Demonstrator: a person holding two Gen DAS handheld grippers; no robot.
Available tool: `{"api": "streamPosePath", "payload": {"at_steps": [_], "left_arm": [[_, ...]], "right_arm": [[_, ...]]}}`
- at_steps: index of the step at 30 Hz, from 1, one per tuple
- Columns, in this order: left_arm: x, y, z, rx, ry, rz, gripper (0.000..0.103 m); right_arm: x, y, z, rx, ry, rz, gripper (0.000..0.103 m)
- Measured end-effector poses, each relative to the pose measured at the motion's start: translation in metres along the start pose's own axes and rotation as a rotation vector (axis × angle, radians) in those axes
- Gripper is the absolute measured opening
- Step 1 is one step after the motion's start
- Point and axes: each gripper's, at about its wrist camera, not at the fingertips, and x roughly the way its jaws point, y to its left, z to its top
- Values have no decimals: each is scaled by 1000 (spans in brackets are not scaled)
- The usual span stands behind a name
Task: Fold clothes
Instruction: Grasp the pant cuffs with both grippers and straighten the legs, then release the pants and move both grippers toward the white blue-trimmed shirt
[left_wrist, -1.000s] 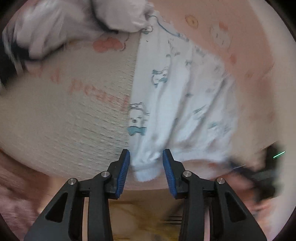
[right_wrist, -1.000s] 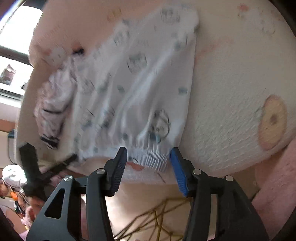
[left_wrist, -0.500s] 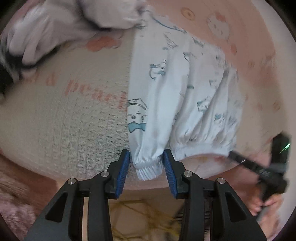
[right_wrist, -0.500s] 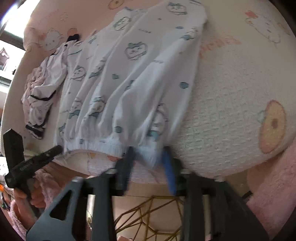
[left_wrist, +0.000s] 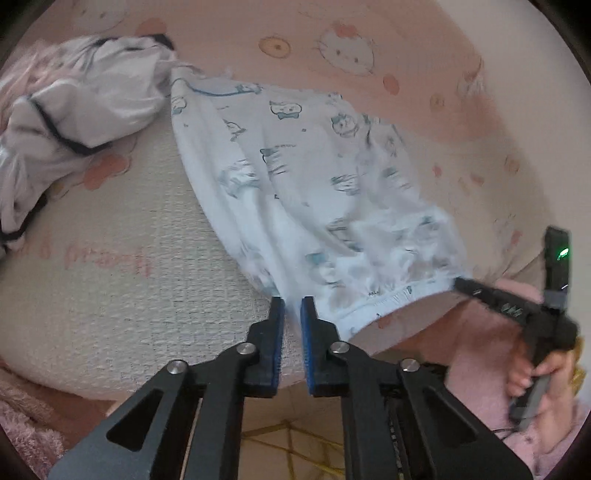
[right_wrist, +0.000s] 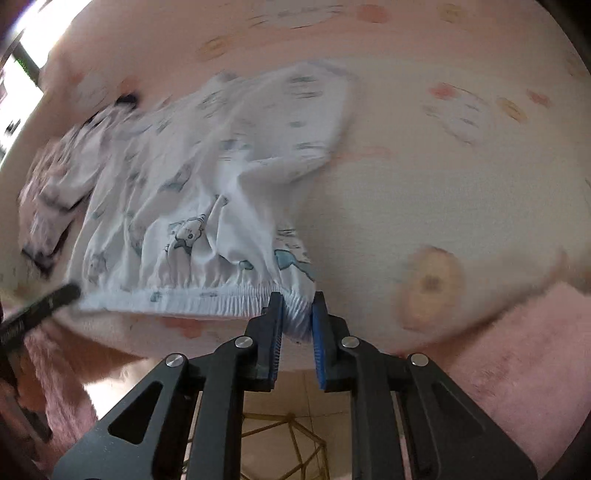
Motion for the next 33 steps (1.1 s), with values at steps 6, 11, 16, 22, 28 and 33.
{"api": "streamPosePath", "payload": {"at_steps": [6, 11, 16, 22, 28, 33], "left_arm": [[17, 29, 5, -151, 77, -66, 7], [23, 55, 12, -286, 96, -146, 50], [19, 63, 6, -304, 98, -200, 58], [37, 33, 5, -259, 124, -225, 57], [46, 8, -1, -108, 168, -133, 12], [10, 12, -6, -69, 100, -35, 9]], "right_arm": [[35, -9, -12, 75, 179, 76, 20], [26, -8, -3, 142, 101, 98, 38], [27, -18, 2, 247, 80, 114, 38], [29, -4, 1, 208, 75, 91, 40], [49, -7, 1, 278, 134, 142, 41], [54, 16, 2, 215, 158, 245, 22]]}}
